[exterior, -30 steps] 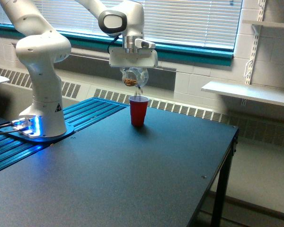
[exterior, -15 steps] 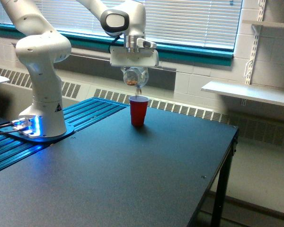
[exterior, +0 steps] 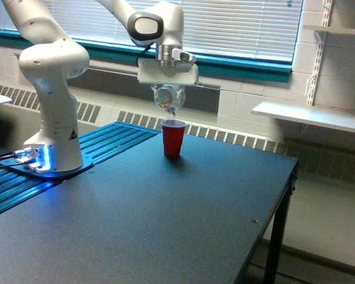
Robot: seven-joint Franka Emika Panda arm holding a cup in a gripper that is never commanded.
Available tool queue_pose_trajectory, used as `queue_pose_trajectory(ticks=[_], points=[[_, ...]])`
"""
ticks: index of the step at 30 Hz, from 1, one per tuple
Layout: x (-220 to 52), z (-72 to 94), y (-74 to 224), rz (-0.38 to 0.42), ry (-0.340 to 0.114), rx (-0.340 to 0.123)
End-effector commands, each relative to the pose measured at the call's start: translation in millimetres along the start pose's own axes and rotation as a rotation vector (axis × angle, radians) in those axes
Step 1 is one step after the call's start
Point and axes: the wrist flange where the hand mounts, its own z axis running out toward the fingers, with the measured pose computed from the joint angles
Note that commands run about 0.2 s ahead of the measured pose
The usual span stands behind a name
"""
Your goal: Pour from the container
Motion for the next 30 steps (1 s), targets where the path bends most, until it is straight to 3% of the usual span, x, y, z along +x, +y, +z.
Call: queue_pose_trajectory(ticks=[1,30], points=[[3.5,-1.9,-0.1,-0.007,-0.014,-0.008],[9.6,-2.2,-1.6,-0.043,-0.046,-0.026]])
